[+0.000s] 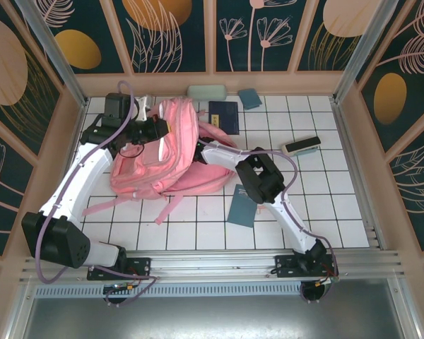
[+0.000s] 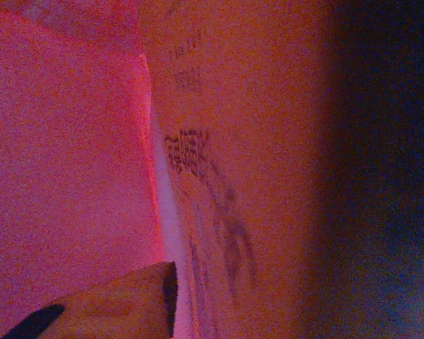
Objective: Pack books, pencil case, and school supplies into a backpack
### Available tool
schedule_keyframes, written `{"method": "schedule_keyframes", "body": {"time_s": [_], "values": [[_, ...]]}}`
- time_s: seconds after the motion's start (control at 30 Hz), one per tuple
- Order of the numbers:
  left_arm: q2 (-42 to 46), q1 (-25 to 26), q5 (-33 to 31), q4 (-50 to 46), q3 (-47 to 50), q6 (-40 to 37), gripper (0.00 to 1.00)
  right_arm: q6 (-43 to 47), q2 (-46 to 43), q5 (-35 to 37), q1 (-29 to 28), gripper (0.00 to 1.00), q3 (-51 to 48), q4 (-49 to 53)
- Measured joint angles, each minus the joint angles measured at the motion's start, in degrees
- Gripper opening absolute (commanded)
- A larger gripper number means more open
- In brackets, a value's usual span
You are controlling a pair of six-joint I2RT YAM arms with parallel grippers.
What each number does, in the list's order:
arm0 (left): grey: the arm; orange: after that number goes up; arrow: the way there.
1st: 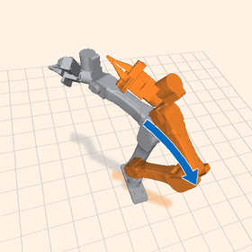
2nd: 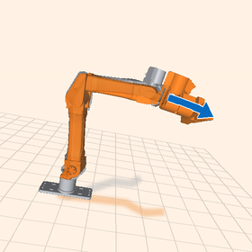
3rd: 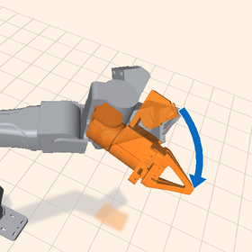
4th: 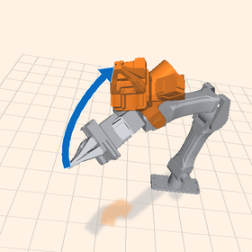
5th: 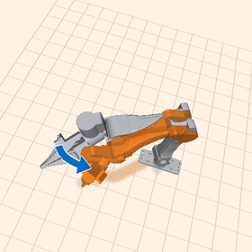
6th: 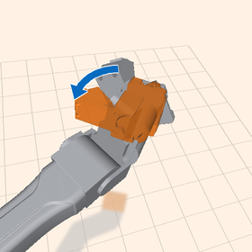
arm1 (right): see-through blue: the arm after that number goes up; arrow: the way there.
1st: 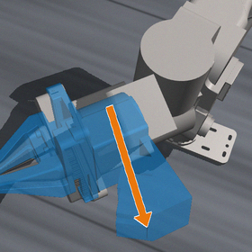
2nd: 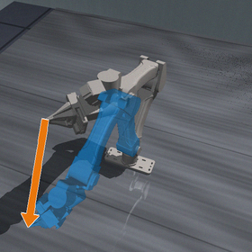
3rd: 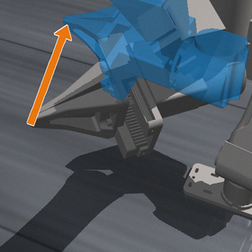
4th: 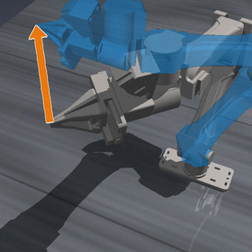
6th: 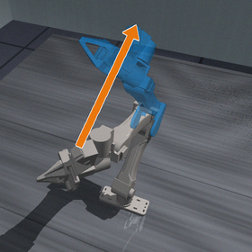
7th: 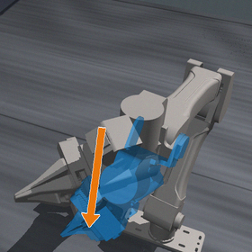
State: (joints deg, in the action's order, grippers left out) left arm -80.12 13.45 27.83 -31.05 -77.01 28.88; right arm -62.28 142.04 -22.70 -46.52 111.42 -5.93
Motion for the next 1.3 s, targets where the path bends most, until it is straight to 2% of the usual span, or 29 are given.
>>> {"method": "schedule_keyframes", "body": {"time_s": [0.1, 0.27, 0.37, 0.6, 0.73, 0.9, 1.03, 1.13, 1.17, 1.27, 1.3], "values": [[0.0, -0.7, 0.3, 0.3, 0.2, 0.4, 0.0, 2.0, -0.5, -0.5, 0.1, 0.53, -1.2, -1.4], [0.0, -2.6, 1.9, 1.7, 1.4, 1.4, 0.0, 4.9, -8.6, -3.8, 1.6, 0.6, -15.3, -9.2], [0.3, -3.7, 2.8, 2.8, 2.1, 2.3, 0.0, 5.4, -11.5, -7.2, 3.3, 0.66, -20.0, -12.5], [0.4, -4.5, 1.8, 3.8, 2.5, 3.1, 0.0, 8.0, -14.7, -9.1, 5.4, 0.62, -23.1, -12.5], [1.1, -4.9, -1.7, 3.8, 3.0, 3.6, 0.0, 9.8, -20.9, -5.7, 6.6, 0.61, -28.4, -9.0], [3.4, -5.7, -8.0, 3.8, 5.5, 3.8, 0.0, 13.3, -32.8, -1.7, 11.0, 0.59, -37.3, -5.5], [3.5, -5.7, -13.2, 4.1, 8.0, 3.5, 0.0, 15.8, -40.1, 1.8, 16.0, 0.58, -38.8, -2.3], [2.8, -5.7, -17.9, 4.2, 9.7, 3.1, 0.0, 17.1, -42.1, 3.7, 20.1, 0.58, -38.8, -0.5], [2.3, -5.7, -19.5, 4.2, 10.1, 3.1, 0.05, 17.3, -42.1, 4.1, 21.5, 0.58, -38.5, 0.6], [-0.2, -5.7, -23.3, 4.2, 10.6, 2.6, 0.33, 18.4, -40.0, 5.3, 25.0, 0.58, -36.7, 4.5], [-1.0, -5.7, -24.2, 4.2, 10.7, 2.6, 0.39, 18.7, -39.0, 5.7, 25.6, 0.58, -35.6, 5.7]]}}
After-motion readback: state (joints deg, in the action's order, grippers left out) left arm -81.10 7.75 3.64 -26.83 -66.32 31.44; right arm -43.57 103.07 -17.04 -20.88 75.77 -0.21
